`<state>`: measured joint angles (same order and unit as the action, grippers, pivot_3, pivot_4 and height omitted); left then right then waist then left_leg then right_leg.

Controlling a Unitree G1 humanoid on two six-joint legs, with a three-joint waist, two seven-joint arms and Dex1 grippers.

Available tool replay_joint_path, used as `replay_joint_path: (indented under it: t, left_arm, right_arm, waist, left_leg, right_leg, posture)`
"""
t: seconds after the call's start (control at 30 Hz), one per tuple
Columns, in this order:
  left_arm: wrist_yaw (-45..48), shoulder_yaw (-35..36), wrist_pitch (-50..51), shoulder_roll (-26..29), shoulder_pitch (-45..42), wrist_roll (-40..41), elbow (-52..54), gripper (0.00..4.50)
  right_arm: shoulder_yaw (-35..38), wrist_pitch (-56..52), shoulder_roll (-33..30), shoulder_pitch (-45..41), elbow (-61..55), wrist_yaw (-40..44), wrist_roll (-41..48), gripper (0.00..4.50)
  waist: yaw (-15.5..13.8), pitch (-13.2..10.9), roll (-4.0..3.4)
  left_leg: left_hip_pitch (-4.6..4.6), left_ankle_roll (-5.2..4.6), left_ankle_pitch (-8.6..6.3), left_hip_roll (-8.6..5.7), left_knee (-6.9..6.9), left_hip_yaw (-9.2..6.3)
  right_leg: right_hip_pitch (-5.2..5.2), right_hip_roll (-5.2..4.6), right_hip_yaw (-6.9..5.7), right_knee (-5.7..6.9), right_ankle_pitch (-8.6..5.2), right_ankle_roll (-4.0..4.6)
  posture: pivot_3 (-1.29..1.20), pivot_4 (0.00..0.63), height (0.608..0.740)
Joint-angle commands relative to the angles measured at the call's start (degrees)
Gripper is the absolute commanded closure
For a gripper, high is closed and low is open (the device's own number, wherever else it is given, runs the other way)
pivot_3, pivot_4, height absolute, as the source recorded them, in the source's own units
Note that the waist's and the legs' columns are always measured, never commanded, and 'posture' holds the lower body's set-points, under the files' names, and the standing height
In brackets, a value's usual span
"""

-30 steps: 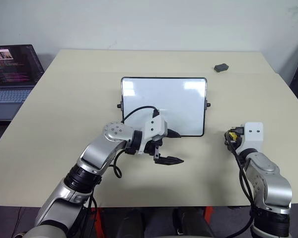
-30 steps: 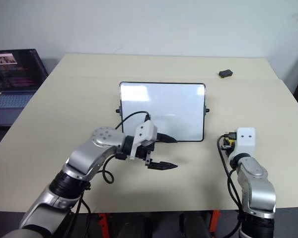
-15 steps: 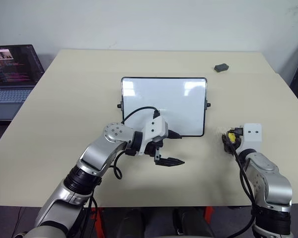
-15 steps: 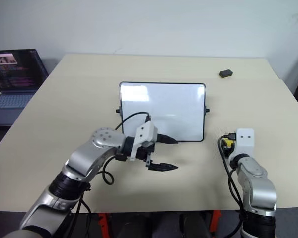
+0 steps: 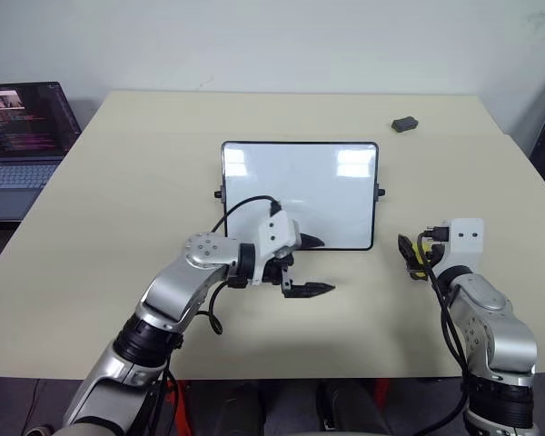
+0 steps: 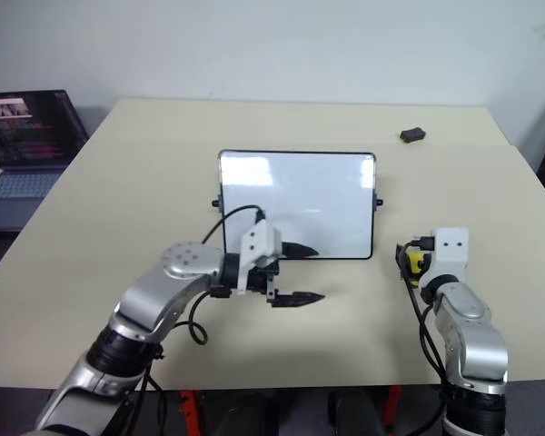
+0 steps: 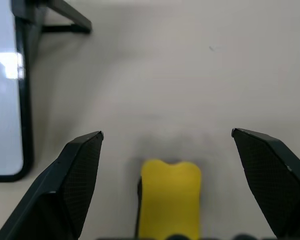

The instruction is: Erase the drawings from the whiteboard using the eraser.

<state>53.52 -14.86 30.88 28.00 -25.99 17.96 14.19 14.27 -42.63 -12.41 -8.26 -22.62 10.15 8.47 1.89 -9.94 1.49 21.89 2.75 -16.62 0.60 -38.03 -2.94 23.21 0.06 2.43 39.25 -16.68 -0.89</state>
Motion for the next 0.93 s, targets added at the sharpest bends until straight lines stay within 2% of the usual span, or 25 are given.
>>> replay_joint_path:
  t: [0.03, 0.17, 0.3, 0.37, 0.47, 0.6, 0.73, 0.93]
  left_arm:
    - [-8.26, 8.45, 2.56, -1.14, 4.46, 1.83, 4.98, 0.00]
    - [-16.48, 15.89, 3.82, -2.60, 12.58, 1.96, 10.74, 0.00]
    - [-21.80, 21.91, 1.79, -4.95, 25.18, 2.58, 18.16, 0.00]
    - [-23.12, 22.28, 0.66, -5.68, 28.24, 2.13, 19.40, 0.00]
    - [-26.96, 24.87, -5.80, -7.87, 34.09, -1.01, 17.55, 0.00]
    - [-34.29, 24.75, -9.47, -11.01, 33.47, -5.57, 15.98, 0.00]
    - [-37.87, 26.80, -11.38, -11.53, 34.71, -7.71, 14.39, 0.00]
    - [-40.57, 25.94, -11.20, -13.73, 36.86, -8.17, 14.36, 0.00]
  right_arm:
    - [-2.03, 6.84, -0.35, 1.17, -4.91, 1.63, 0.58, 0.05]
    - [-3.40, 13.77, -0.73, 4.56, -7.51, 4.62, 1.55, 0.05]
    - [-5.03, 21.52, 0.59, 14.23, -11.53, 10.46, 6.08, 0.05]
    - [-5.60, 23.36, 0.66, 17.69, -11.74, 11.70, 7.01, 0.05]
    - [-11.12, 30.96, 1.63, 26.94, -11.29, 13.58, 4.73, 0.05]
    - [-11.73, 35.49, 0.65, 28.45, -7.38, 15.84, 5.72, 0.05]
    - [-13.53, 38.63, -1.65, 32.39, -6.00, 18.03, 4.17, 0.05]
    - [-13.39, 36.28, -5.60, 33.17, -6.48, 20.47, 6.15, 0.05]
  waist:
    - [0.06, 0.00, 0.00]
    - [-0.07, 0.00, 0.00]
    - [-0.36, 0.07, -0.01]
    - [-0.51, 0.07, 0.00]
    - [-0.57, 0.28, -0.04]
    - [-0.40, 0.23, -0.05]
    - [-0.35, 0.31, 0.04]
    - [-0.39, 0.31, 0.05]
  left_leg:
    - [-0.01, 0.00, 0.00, 0.01, 0.00, 0.01]
    - [-0.01, 0.00, 0.00, 0.05, 0.01, -0.03]
    - [0.00, 0.00, -0.01, 0.02, 0.03, -0.05]
    - [0.01, 0.00, -0.01, 0.00, 0.04, -0.07]
    - [-0.06, 0.00, -0.01, -0.03, -0.04, -0.08]
    - [-0.61, -0.01, -0.01, 0.00, 0.01, -0.07]
    - [-1.35, -0.07, 0.01, -0.02, 0.01, -0.02]
    - [-1.29, -0.05, 0.00, 0.00, 0.07, -0.07]
  right_leg:
    - [0.00, 0.00, 0.01, 0.00, 0.00, 0.00]
    - [0.00, 0.00, -0.03, -0.01, 0.00, 0.00]
    - [-0.06, -0.08, -0.05, -0.15, 0.00, -0.01]
    - [-0.08, -0.12, -0.06, -0.17, -0.01, -0.02]
    - [-0.15, -0.16, -0.07, -0.12, 0.02, -0.05]
    - [-0.73, -0.11, -0.08, -0.20, 0.00, -0.05]
    - [-1.46, -0.10, -0.04, -0.28, -0.21, -0.32]
    - [-1.44, -0.06, -0.05, -0.29, -0.26, -0.27]
  posture:
    - [0.00, 0.150, 0.740]
    - [0.00, 0.150, 0.740]
    - [0.00, 0.150, 0.740]
    - [0.00, 0.150, 0.740]
    - [0.00, 0.150, 0.740]
    - [0.00, 0.150, 0.740]
    - [0.00, 0.150, 0.740]
    - [0.00, 0.150, 0.740]
